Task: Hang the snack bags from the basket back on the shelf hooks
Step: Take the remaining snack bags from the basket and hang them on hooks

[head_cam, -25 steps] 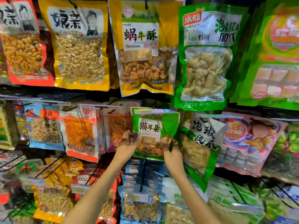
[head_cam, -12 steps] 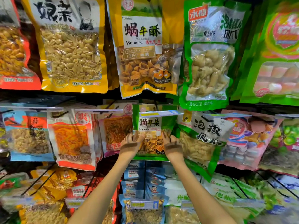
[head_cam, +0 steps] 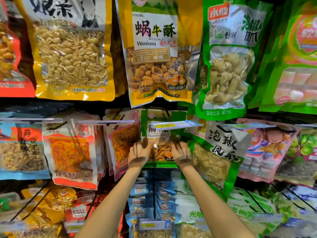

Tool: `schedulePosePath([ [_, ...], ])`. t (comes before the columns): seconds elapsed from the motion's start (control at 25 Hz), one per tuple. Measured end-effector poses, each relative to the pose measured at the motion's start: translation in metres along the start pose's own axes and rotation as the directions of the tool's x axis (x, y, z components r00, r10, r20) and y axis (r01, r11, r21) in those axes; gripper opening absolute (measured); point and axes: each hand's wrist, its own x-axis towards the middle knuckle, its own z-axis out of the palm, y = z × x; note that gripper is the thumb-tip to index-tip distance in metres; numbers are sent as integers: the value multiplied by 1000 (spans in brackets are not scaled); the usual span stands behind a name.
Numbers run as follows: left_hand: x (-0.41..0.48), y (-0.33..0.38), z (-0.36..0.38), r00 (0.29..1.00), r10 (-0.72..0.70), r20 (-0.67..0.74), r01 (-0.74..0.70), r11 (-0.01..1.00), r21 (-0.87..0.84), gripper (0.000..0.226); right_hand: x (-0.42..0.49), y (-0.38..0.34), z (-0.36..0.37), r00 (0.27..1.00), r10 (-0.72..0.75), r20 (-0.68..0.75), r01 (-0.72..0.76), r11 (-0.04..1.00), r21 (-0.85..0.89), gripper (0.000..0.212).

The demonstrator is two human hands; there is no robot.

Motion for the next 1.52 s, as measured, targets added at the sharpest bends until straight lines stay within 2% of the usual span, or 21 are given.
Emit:
schedulePosePath([
  [0.12,1,4,-3,1000,-19,10,19,1000,0,59,1,-2,1,1000,27,-8,-26,990,141,35],
  [0.28,0,7,-6,998,-48,33,47,999,28,59,2,-5,-2,999,36,-1,-35,974,225,38],
  [0.4,2,2,-7,996,-45,80,38,996,82,64,-2,-6,-5,999,28,44,-34,990,136,41],
  [0.6,-5,1,-12,998,13,53,-16,999,41,47,-7,-10,-10,987,30,156,-45,995,93,48],
  [0.68,-10,1,-14,998,-8,67,4,999,54,55,-11,-13,-15,981,14,193,-27,998,62,50],
  [0.8,-12,-1,-16,991,-98,90,90,992,93,74,-20,-14,-20,985,-12,175,14,1000,-8,52],
  [0.88,-13,-2,-18,981,-129,147,109,985,133,78,-23,-8,-21,986,20,166,-15,999,-32,51],
  [0.96,-16,-6,-22,978,-138,156,106,975,197,72,-27,-4,-26,983,27,183,-7,994,-105,60],
  [1.04,-25,-5,-28,993,-56,104,15,934,357,59,-33,-2,-34,971,0,237,73,952,-297,69],
  [1.12,-32,-4,-36,988,117,96,-150,831,536,51,-40,-5,-42,956,-46,290,192,844,-501,69],
  [1.24,-45,-2,-46,961,199,192,-277,678,681,57,-60,-8,-53,942,-132,307,313,673,-670,64],
  [1.36,-62,5,-50,953,167,254,-304,535,788,66,-80,-5,-59,921,-223,320,388,608,-692,56],
  [1.52,-84,22,-47,950,110,292,-308,488,817,59,-104,0,-78,899,-322,295,436,627,-645,54],
])
